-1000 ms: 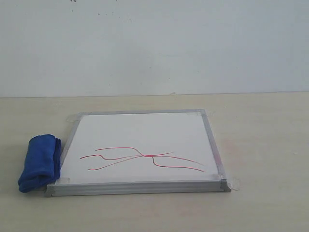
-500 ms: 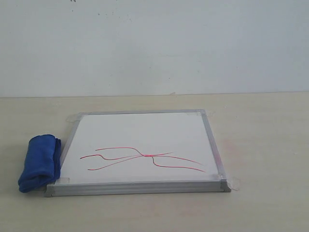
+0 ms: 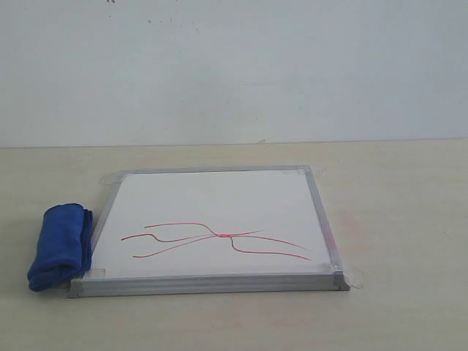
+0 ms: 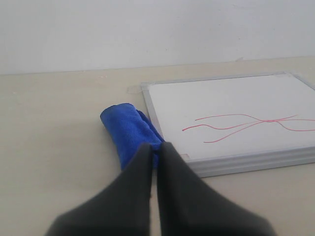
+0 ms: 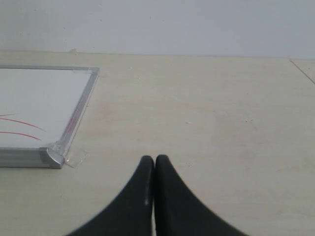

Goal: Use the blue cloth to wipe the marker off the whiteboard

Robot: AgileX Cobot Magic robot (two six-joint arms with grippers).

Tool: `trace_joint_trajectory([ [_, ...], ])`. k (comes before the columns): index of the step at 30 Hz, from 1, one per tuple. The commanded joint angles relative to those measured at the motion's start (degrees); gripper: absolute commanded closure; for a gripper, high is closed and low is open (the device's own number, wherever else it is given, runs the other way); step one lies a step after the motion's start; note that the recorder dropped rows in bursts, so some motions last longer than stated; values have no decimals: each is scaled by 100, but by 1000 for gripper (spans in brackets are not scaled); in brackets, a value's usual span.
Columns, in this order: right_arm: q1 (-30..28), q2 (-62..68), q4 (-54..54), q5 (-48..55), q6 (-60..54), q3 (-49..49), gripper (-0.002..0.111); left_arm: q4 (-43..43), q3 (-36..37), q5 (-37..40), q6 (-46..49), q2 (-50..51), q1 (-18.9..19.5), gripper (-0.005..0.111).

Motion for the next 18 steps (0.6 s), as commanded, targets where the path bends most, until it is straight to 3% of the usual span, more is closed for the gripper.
trace_joint_trajectory([
  [1, -33, -24, 16, -21, -19, -2, 108, -55, 23, 6, 31, -15, 6, 103],
  [9, -33, -24, 16, -21, -19, -2, 108, 63, 23, -385, 41, -15, 6, 103],
  [18, -33, -24, 16, -21, -19, -2, 108, 153, 23, -2451, 41, -15, 6, 103],
])
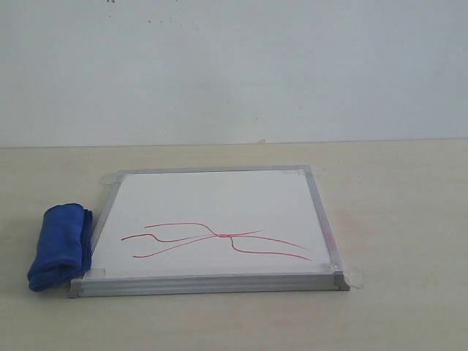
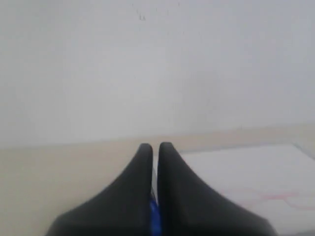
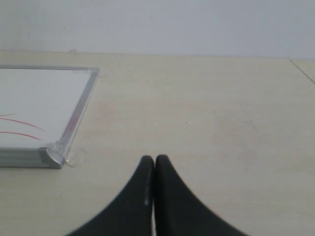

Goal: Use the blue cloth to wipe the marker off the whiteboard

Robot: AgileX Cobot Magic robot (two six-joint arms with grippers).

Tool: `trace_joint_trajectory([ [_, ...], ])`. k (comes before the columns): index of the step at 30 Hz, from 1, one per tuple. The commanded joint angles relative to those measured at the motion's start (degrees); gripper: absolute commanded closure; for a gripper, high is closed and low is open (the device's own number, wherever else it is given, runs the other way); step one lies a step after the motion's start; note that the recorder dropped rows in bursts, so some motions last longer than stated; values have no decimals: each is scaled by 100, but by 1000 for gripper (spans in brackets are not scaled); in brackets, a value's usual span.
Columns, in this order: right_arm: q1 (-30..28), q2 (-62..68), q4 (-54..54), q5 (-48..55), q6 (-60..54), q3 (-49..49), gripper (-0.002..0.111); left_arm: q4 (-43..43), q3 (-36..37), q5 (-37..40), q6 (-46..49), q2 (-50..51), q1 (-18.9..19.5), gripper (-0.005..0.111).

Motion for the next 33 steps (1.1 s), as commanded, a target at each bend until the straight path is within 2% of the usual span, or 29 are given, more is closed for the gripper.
trace_joint_trajectory([
  [1, -33, -24, 16, -21, -19, -2, 108, 45, 23, -1199, 41, -15, 6, 103],
  [4, -33, -24, 16, -21, -19, -2, 108, 32, 23, -1682, 41, -15, 6, 103],
  [9, -33, -24, 16, -21, -19, -2, 108, 32, -425, -1748, 86, 204, 6, 103],
  [12, -33, -24, 16, -21, -19, -2, 108, -42, -859, -1587, 86, 713, 6, 103],
  [18, -33, -24, 16, -21, -19, -2, 108, -99, -1803, -689, 86, 1873, 6, 103],
  [20, -33, -24, 16, -21, -19, -2, 108, -99, -1975, -653, 59, 2207, 6, 103],
  [33, -33, -24, 16, -21, -19, -2, 108, -99, -2011, -1157, 47, 2579, 6, 103],
])
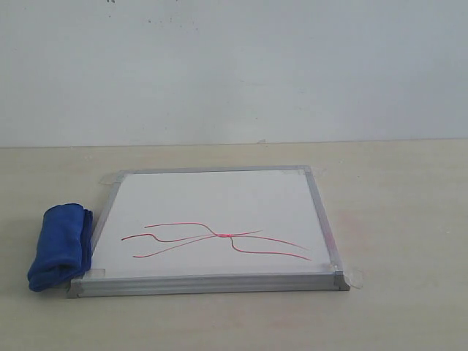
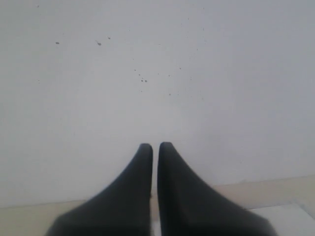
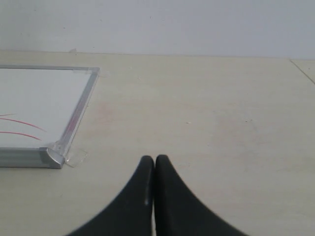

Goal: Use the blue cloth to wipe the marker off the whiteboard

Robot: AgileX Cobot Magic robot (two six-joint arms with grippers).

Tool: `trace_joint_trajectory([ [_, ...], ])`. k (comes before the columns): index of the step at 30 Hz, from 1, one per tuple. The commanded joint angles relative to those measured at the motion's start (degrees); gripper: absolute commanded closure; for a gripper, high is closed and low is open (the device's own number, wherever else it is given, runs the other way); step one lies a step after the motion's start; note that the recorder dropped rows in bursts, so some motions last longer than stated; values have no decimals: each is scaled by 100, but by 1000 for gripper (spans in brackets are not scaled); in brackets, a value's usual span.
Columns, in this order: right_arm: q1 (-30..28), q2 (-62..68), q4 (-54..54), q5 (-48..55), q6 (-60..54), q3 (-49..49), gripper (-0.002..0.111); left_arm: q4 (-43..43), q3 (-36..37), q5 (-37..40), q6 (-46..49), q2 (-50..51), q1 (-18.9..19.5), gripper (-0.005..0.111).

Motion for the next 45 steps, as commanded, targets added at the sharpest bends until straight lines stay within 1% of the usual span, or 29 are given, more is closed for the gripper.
trace_joint_trajectory([
  [1, -33, -24, 16, -21, -19, -2, 108, -63, -41, -232, 3, 26, 6, 103],
  [8, -33, -24, 16, -21, -19, -2, 108, -63, -81, -234, -309, 70, 6, 103],
  [11, -33, -24, 16, -21, -19, -2, 108, -297, -255, -234, -610, 214, 6, 103],
  [14, -33, -24, 16, -21, -19, -2, 108, -390, -539, -267, -636, 456, 6, 103],
  [16, -33, -24, 16, -21, -19, -2, 108, -390, -673, -599, -550, 663, 6, 103],
  [18, -33, -24, 16, -21, -19, -2, 108, -390, -727, -1159, -261, 889, 6, 103],
  [20, -33, -24, 16, -21, -19, -2, 108, -390, -791, -1528, -149, 1118, 6, 103],
  [22, -33, -24, 16, -21, -19, -2, 108, -390, -928, -1527, -150, 1329, 6, 103],
  [23, -33, -24, 16, -21, -19, -2, 108, -390, -1030, -1357, -150, 1445, 6, 103],
  [27, -33, -24, 16, -21, -19, -2, 108, -390, -1583, -62, -150, 1909, 6, 103],
  [34, -33, -24, 16, -21, -19, -2, 108, -363, -2973, 2109, -150, 2626, 6, 103],
  [35, -33, -24, 16, -21, -19, -2, 108, -290, -3309, 2685, -150, 2795, 6, 103],
  [38, -33, -24, 16, -21, -19, -2, 108, -31, -3811, 3477, -207, 3068, 6, 103],
  [41, -33, -24, 16, -21, -19, -2, 108, 353, -4259, 4227, -697, 3388, 6, 103],
  [42, -33, -24, 16, -21, -19, -2, 108, 682, -4513, 4641, -1010, 3592, 30, 103],
  [44, -33, -24, 16, -21, -19, -2, 108, 1149, -4785, 4984, -1270, 3895, 157, 103],
  [45, -33, -24, 16, -21, -19, -2, 108, 1182, -4852, 5079, -1315, 3994, 223, 103],
])
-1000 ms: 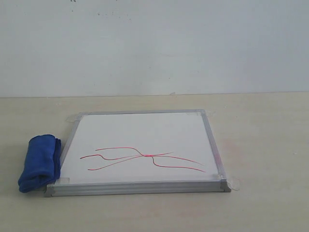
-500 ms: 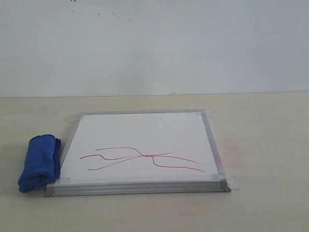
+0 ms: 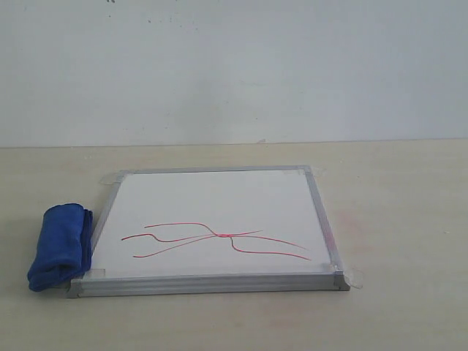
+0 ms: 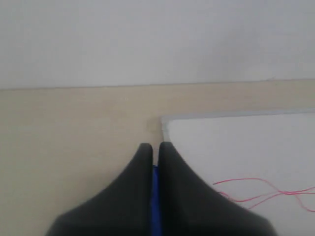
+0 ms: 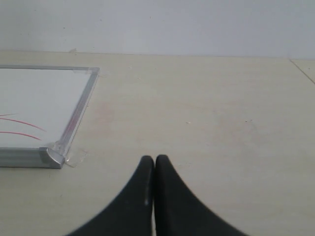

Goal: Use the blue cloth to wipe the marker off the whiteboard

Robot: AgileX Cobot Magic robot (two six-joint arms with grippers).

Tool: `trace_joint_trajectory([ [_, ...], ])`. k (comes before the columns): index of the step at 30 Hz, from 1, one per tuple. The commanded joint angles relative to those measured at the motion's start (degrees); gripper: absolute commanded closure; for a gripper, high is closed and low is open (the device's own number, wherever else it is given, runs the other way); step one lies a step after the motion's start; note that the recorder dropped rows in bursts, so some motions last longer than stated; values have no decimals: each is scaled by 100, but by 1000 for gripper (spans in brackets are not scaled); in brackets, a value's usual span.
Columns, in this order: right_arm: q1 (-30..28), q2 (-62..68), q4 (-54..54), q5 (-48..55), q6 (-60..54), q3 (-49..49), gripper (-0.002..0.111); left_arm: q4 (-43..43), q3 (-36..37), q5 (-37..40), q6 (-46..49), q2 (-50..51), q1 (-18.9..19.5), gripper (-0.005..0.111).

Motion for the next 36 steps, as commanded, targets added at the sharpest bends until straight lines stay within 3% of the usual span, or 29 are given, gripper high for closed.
trace_joint_trajectory([
  [1, -33, -24, 16, -21, -19, -2, 108, 414, -395, 685, -388, 507, 265, 103],
  [6, -33, -24, 16, -21, -19, -2, 108, 277, -469, 1264, -388, 1135, 355, 103],
  [20, -33, -24, 16, -21, -19, -2, 108, -1, -469, 1378, -210, 2950, 355, 103],
  [23, -33, -24, 16, -21, -19, -2, 108, -413, -469, 1211, -276, 3288, 355, 103],
  [36, -33, -24, 16, -21, -19, -2, 108, -1246, -795, 1713, -276, 3595, 355, 103],
])
